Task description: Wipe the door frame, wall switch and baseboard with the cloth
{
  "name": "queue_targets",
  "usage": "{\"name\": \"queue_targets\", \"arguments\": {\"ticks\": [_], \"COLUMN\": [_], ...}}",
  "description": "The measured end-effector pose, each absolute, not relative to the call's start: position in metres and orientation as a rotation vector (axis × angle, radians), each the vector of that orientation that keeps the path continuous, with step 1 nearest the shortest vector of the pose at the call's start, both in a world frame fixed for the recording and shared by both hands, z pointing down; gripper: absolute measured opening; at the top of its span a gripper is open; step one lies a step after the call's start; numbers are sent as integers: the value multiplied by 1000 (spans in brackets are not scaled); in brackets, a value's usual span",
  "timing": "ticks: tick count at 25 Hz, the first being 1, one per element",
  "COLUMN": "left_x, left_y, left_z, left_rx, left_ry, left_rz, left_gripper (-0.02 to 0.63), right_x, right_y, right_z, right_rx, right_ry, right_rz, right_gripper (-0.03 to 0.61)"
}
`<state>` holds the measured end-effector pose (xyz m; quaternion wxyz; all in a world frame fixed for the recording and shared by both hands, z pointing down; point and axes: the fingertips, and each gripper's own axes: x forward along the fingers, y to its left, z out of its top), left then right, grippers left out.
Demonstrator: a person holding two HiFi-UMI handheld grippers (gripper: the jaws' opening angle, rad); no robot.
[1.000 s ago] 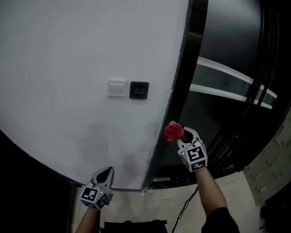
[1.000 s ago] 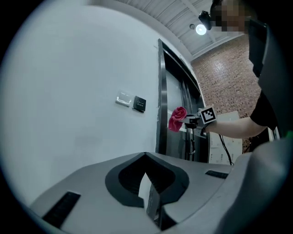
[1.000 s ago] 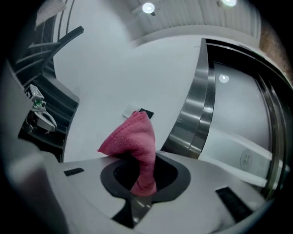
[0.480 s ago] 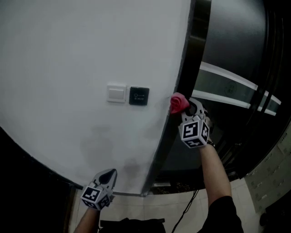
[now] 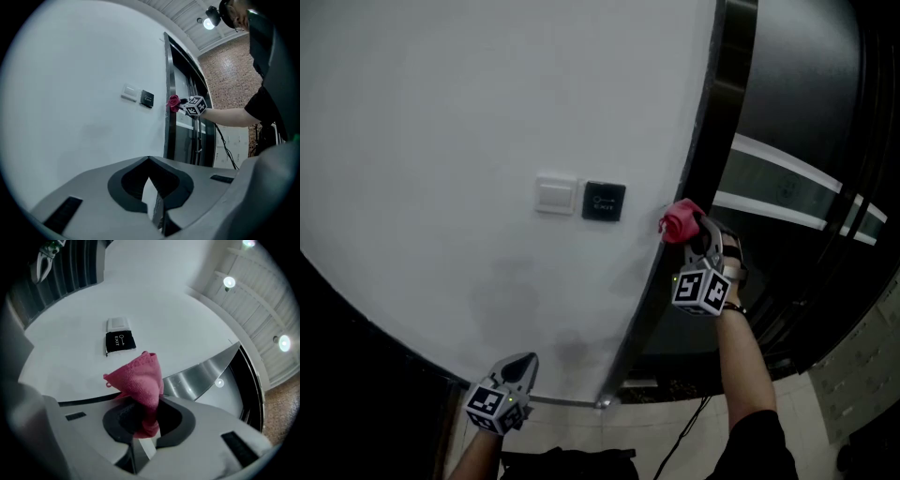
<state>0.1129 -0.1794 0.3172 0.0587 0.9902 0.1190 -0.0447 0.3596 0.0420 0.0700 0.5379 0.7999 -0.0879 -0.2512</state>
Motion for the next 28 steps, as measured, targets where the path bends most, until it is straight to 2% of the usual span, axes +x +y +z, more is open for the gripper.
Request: {"name": "queue_targets", "arguments": {"ticks": [28], "left_x": [118], "left_y": [-172], "left_z": [336], "left_rx": [2967], "left_ry": [401], "left_rz": [-37], "left_gripper": [-8], "right_x": [369], "right_y": [45], "right_z": [186], "right_rx": [1878], "right_ry": [-307], "right_rz": [-422], "right_gripper": [58]}}
